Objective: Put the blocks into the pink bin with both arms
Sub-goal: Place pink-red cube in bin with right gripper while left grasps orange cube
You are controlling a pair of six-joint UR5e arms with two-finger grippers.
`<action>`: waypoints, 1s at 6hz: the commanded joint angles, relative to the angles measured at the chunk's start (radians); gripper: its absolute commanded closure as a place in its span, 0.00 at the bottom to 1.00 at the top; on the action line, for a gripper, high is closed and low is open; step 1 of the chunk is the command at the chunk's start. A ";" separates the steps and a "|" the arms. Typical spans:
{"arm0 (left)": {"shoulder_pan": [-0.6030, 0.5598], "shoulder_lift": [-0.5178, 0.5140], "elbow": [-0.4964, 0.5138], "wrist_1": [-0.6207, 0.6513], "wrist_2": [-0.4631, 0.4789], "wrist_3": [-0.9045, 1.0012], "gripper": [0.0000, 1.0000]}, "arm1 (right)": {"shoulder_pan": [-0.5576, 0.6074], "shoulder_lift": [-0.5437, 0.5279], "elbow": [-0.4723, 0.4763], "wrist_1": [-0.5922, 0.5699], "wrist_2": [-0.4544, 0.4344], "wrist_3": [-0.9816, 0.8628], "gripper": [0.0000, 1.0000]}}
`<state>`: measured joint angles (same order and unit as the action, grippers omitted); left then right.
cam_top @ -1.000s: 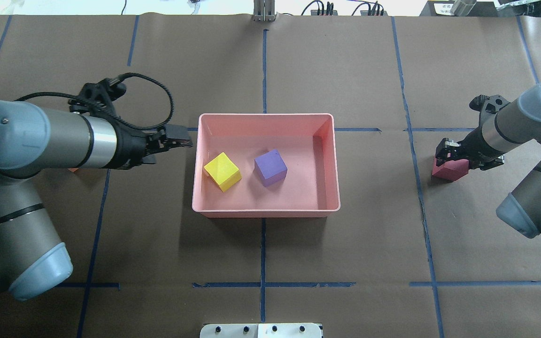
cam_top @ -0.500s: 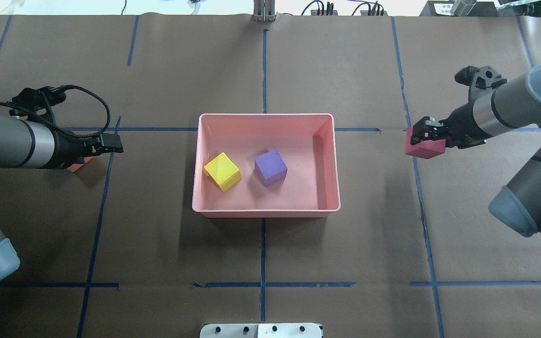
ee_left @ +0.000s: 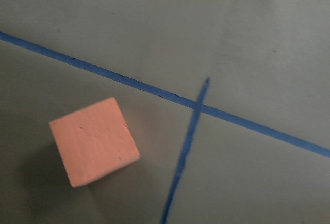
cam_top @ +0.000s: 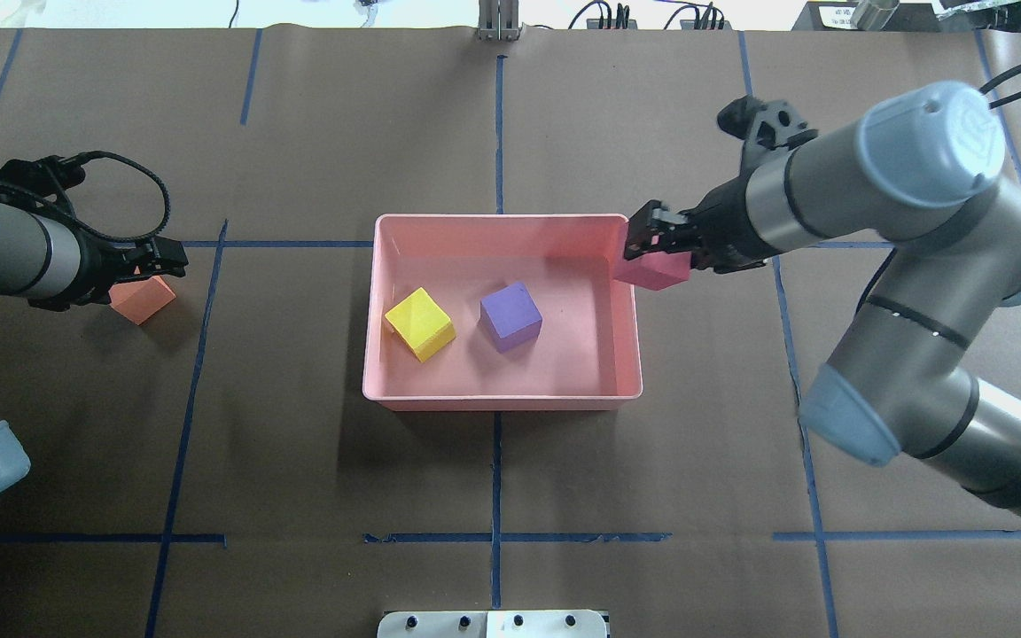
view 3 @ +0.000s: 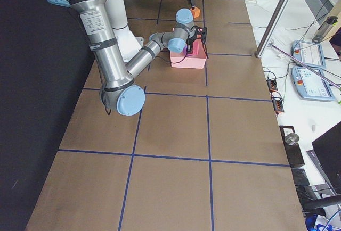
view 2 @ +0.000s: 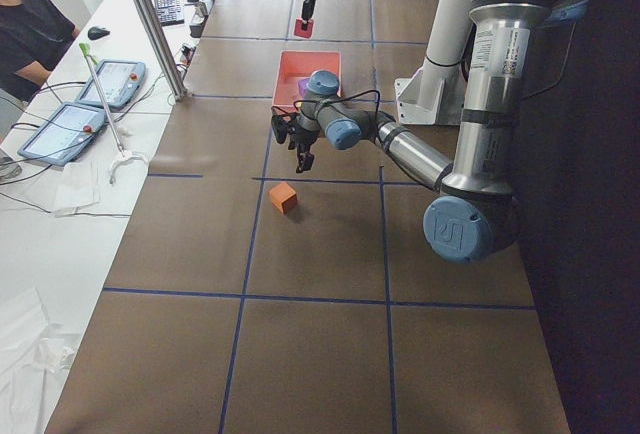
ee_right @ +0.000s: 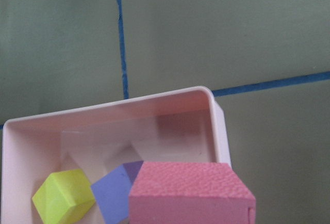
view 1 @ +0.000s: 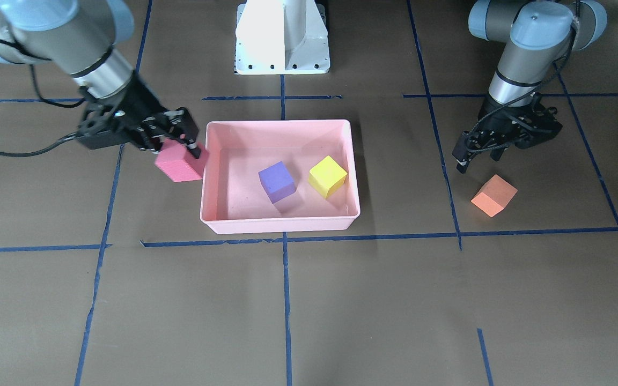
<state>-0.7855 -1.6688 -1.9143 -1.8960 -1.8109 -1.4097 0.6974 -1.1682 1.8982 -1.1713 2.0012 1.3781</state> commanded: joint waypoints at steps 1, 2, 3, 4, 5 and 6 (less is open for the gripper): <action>-0.055 -0.005 0.057 -0.002 -0.045 -0.008 0.00 | -0.148 0.044 -0.008 -0.046 -0.187 0.018 0.12; -0.060 -0.005 0.081 -0.003 -0.051 -0.037 0.00 | -0.211 0.057 -0.008 -0.101 -0.297 0.018 0.00; -0.060 -0.008 0.090 -0.011 -0.051 -0.181 0.00 | -0.217 0.058 -0.002 -0.122 -0.302 0.016 0.00; -0.058 -0.026 0.093 -0.012 -0.053 -0.272 0.00 | -0.216 0.058 0.007 -0.123 -0.300 0.016 0.00; -0.054 -0.037 0.145 -0.053 -0.053 -0.279 0.00 | -0.213 0.048 0.012 -0.123 -0.302 0.016 0.00; -0.052 -0.037 0.184 -0.095 -0.053 -0.276 0.00 | -0.213 0.045 0.013 -0.123 -0.303 0.016 0.00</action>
<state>-0.8397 -1.7022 -1.7694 -1.9527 -1.8636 -1.6784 0.4844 -1.1187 1.9085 -1.2940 1.7001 1.3944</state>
